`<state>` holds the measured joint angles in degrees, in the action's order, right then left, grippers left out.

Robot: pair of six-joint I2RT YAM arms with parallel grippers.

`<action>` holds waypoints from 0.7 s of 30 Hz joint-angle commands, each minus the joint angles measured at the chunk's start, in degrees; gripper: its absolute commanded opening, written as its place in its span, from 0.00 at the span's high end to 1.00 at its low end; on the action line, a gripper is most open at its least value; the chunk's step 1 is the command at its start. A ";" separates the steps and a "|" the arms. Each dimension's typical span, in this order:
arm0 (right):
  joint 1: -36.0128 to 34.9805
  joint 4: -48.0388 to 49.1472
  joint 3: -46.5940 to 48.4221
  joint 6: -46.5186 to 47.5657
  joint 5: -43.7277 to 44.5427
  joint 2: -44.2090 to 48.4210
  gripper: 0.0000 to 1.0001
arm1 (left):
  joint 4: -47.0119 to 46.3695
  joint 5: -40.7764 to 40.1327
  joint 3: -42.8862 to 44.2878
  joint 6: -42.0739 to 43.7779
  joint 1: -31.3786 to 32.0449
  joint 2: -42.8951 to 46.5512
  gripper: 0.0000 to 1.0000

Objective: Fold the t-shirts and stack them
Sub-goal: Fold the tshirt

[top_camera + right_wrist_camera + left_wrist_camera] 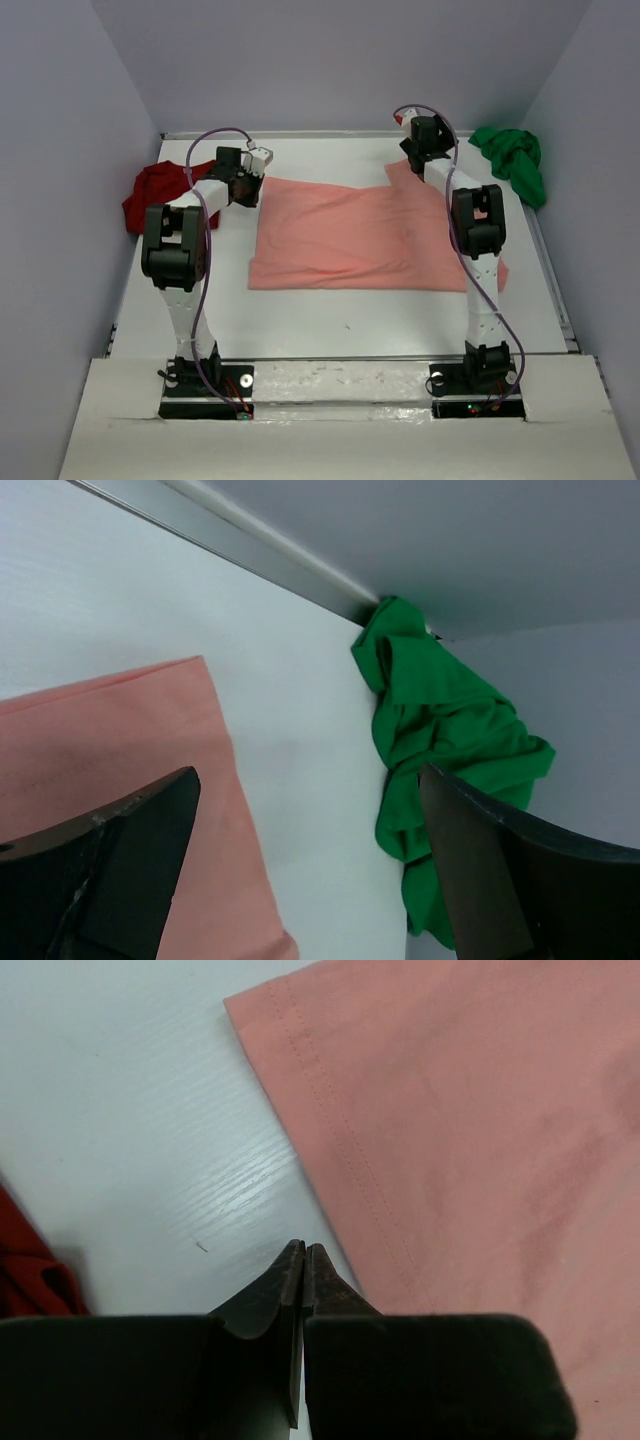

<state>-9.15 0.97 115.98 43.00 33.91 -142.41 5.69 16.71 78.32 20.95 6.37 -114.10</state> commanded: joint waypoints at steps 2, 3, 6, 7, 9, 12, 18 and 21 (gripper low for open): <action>0.26 8.08 -4.44 1.65 4.14 10.37 0.06 | -0.77 1.31 -0.54 0.32 0.04 4.77 0.89; 0.27 8.08 -5.32 1.38 4.84 11.70 0.09 | -0.86 1.66 -0.54 0.23 0.04 4.86 0.89; 0.89 7.64 -9.71 -0.37 5.90 16.71 0.16 | -1.30 3.67 -0.54 -0.29 0.04 5.12 0.88; 1.58 3.81 -11.03 -2.90 5.64 17.86 0.18 | -1.30 4.55 -0.37 -0.73 0.04 4.86 0.89; 2.29 -2.88 -11.39 -7.56 3.98 19.62 0.21 | -1.21 6.48 0.60 -1.08 0.04 4.42 0.88; 4.14 -13.70 -12.44 -15.39 -1.29 22.34 0.27 | -1.39 8.95 3.14 -3.01 -0.04 2.58 0.87; 6.06 -16.18 -20.08 -17.25 -2.54 24.99 0.28 | -1.30 22.81 10.17 -10.56 -2.76 -3.22 0.75; 6.60 -16.26 -21.76 -17.43 -3.06 25.78 0.28 | -1.65 26.26 13.16 -12.77 -3.73 -6.38 0.70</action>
<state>-2.66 -12.10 96.60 28.18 32.32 -117.71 4.95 34.50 87.53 12.93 4.32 -118.24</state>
